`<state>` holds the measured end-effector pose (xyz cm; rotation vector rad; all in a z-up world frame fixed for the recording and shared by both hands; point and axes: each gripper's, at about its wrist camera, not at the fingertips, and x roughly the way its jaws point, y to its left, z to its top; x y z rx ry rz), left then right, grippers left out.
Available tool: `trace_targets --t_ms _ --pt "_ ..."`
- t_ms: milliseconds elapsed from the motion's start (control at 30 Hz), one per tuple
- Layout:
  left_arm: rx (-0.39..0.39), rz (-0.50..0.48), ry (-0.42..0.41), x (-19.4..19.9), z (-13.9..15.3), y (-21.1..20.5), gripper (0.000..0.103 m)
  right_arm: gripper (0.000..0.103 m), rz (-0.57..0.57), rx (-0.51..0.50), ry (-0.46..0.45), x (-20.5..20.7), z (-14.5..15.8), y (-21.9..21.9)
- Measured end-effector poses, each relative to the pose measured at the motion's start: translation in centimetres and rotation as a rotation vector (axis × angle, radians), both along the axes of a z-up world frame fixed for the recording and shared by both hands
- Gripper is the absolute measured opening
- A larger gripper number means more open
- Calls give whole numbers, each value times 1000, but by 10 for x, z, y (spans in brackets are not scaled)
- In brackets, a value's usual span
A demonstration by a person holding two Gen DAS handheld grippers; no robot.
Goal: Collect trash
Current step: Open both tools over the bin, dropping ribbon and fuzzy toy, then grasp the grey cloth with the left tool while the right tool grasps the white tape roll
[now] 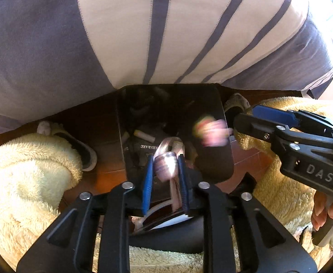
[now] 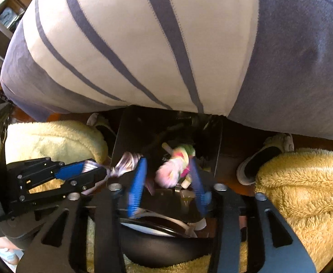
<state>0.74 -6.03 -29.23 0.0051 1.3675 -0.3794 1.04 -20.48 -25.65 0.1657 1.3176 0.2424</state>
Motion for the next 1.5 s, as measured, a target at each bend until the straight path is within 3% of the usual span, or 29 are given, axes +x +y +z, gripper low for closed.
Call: trace_targets --t_ms 67,233,300,367,767,1100,1267,1500 --pt "4 7 -8 0 2 1 34 55 -7 -2 -10 1 1 -2" --pt "14 19 -59 1 20 5 67 90 -41 -41 -60 -1 15 -9" --pt "28 24 -100 1 33 8 82 94 -57 -80 -95 -2 25 -14" --pt "30 32 -128 1 44 10 89 94 -70 -94 -118 -2 33 -19" --pt "32 69 -346 13 128 26 94 97 -112 -86 -296 -2 111 -39" --pt "58 98 -492 51 184 34 95 99 -109 -119 -444 37 171 -39" --pt "70 127 -512 75 197 40 95 99 -114 -121 -467 61 177 -35" --pt "95 150 -496 114 192 49 95 99 -115 -119 -452 100 172 -28"
